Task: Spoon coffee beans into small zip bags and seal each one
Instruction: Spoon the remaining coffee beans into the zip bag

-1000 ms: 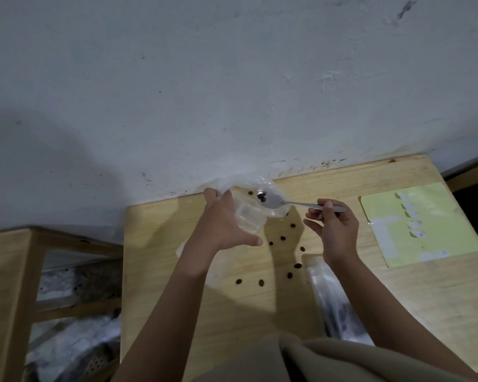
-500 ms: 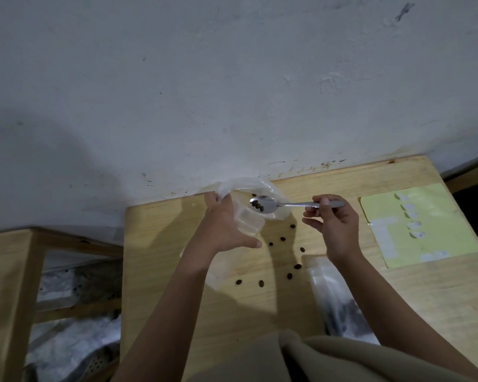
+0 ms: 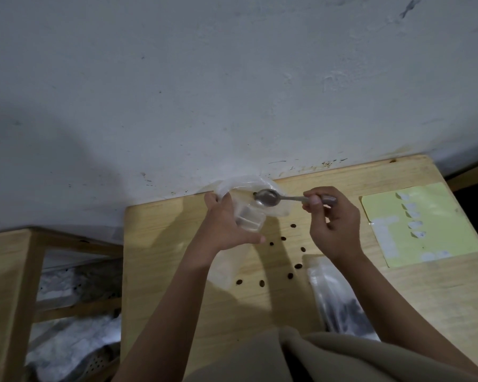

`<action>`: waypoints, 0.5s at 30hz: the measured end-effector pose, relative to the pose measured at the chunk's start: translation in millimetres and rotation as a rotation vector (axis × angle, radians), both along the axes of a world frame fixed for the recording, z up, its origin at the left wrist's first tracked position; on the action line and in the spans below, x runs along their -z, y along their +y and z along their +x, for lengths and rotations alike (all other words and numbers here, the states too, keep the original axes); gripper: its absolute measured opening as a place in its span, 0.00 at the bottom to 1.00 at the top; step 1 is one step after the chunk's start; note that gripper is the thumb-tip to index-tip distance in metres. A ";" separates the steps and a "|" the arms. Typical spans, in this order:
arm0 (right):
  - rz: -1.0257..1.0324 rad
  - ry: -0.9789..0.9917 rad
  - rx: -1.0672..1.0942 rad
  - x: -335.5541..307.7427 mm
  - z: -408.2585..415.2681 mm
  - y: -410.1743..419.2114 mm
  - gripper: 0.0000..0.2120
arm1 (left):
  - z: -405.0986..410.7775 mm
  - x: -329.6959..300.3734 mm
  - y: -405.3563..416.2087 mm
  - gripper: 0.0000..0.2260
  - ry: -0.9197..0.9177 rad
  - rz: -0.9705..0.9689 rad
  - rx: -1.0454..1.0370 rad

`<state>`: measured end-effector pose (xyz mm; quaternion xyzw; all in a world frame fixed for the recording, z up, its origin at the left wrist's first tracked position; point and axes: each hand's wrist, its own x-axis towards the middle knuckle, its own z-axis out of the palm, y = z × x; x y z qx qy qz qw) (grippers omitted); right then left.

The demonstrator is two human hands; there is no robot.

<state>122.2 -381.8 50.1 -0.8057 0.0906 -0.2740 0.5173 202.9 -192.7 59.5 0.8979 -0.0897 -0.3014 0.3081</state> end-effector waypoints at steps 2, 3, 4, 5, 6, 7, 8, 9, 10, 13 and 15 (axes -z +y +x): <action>-0.247 -0.027 -0.029 9.0 -0.9 -1.5 0.08 | 1.4 -3.7 -1.1 0.43 0.036 -0.006 -0.003; -0.356 -0.029 -0.044 15.2 -0.9 -1.6 0.08 | 2.1 -5.5 -1.7 0.43 0.050 -0.004 0.002; -0.437 -0.023 -0.051 22.1 -0.1 -1.3 0.08 | 2.5 -7.3 -2.5 0.44 0.059 0.002 0.011; -0.491 -0.016 -0.053 29.2 1.2 -0.9 0.08 | 2.9 -8.6 -3.2 0.45 0.067 0.011 0.020; -0.529 -0.012 -0.052 36.6 2.5 0.3 0.09 | 3.2 -10.0 -3.9 0.47 0.075 0.023 0.029; -0.557 -0.009 -0.052 44.0 3.9 1.4 0.09 | 3.5 -11.3 -4.9 0.49 0.083 0.037 0.037; -0.577 -0.002 -0.056 50.1 5.2 2.6 0.10 | 3.4 -12.9 -6.0 0.50 0.090 0.053 0.046; -0.588 0.013 -0.061 55.0 7.1 3.5 0.11 | 3.4 -14.5 -7.0 0.50 0.092 0.066 0.055; -0.589 0.036 -0.068 57.9 9.5 4.4 0.12 | 3.4 -16.2 -7.7 0.49 0.088 0.074 0.063; -0.530 0.106 -0.061 60.2 16.3 6.3 0.11 | 3.8 -20.6 -9.2 0.44 0.069 0.070 0.078; -0.446 0.133 -0.022 58.4 18.6 6.5 0.11 | 2.8 -22.1 -9.1 0.43 0.055 0.057 0.081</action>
